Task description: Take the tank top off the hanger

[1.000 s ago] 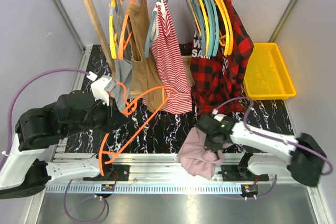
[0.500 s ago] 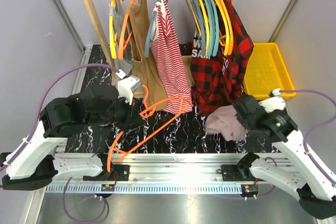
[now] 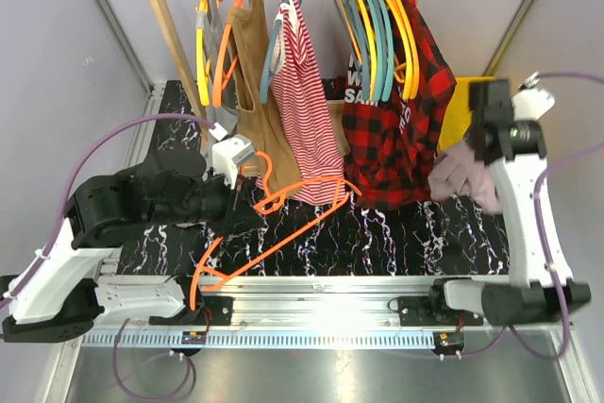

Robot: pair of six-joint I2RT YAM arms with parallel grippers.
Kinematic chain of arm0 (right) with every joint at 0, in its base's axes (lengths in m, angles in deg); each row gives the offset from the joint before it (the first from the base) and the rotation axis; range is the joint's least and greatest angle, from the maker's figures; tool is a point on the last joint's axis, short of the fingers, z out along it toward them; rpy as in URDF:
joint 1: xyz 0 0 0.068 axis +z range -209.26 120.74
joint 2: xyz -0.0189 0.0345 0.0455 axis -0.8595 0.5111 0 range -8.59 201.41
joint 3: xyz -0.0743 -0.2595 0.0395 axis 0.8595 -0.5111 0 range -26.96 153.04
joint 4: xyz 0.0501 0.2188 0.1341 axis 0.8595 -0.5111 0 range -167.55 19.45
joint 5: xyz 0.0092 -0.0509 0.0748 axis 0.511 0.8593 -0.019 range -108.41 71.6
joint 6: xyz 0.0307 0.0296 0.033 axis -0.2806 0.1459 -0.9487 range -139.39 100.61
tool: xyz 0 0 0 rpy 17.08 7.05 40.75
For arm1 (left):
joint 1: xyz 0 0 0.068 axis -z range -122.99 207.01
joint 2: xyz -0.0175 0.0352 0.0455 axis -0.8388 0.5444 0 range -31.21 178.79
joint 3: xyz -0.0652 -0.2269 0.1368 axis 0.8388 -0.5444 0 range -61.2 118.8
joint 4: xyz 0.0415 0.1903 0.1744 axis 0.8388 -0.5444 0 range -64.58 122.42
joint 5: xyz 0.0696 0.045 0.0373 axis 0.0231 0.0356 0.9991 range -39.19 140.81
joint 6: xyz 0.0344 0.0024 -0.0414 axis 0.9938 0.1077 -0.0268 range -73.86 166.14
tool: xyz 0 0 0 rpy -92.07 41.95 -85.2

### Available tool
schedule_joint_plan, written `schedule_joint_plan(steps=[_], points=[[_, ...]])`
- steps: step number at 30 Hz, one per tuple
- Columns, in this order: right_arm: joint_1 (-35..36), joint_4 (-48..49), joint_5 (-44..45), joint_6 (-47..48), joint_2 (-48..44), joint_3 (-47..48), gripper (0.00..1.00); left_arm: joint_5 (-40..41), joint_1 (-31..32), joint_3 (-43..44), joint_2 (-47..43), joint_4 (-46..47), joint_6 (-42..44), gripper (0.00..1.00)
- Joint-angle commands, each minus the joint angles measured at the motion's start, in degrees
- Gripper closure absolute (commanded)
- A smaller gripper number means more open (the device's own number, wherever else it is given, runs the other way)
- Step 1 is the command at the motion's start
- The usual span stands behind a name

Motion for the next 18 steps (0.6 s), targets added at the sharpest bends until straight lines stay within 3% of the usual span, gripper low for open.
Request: schedule_joint_plan(steps=[1,8,10,11,12,14,16,17,18], points=[[-9.7,13.2,-7.4,12.2,7.8,11.0,1.00,-2.2,0.0,0.1,-2.3,4.9,0.4,1.00],[-16.7,11.5,-17.0,16.7,34.2,43.3,1.00,-3.1,0.0,-2.8,-4.1,6.9,1.0,1.00],[-18.7,8.3,-21.5,17.7,42.2,53.1,0.34,-3.7,-0.1,-2.8,-3.6,7.2,1.5,1.00],[-19.3,1.8,-26.9,17.9,44.7,57.0,0.10,-4.2,-0.1,-2.7,-3.1,7.2,2.1,1.00],[-19.8,-1.9,-28.5,17.3,46.8,60.3,0.01,-4.6,-0.1,-2.7,-2.9,7.2,2.4,1.00],[-19.8,-5.8,-30.8,17.5,47.1,60.6,0.00,-5.4,-0.1,-3.5,-2.9,7.5,3.3,1.00],[-19.8,-1.4,-33.1,17.5,37.2,51.6,0.00,-7.5,-0.1,-4.7,-3.0,8.6,3.9,1.00],[-19.8,5.6,-35.2,17.4,32.4,39.4,0.00,-8.2,-0.1,-5.1,-3.2,8.6,4.4,1.00],[-19.8,8.6,-36.7,17.6,27.7,33.6,0.00,-9.1,-0.1,-5.9,-3.3,9.0,4.8,1.00]])
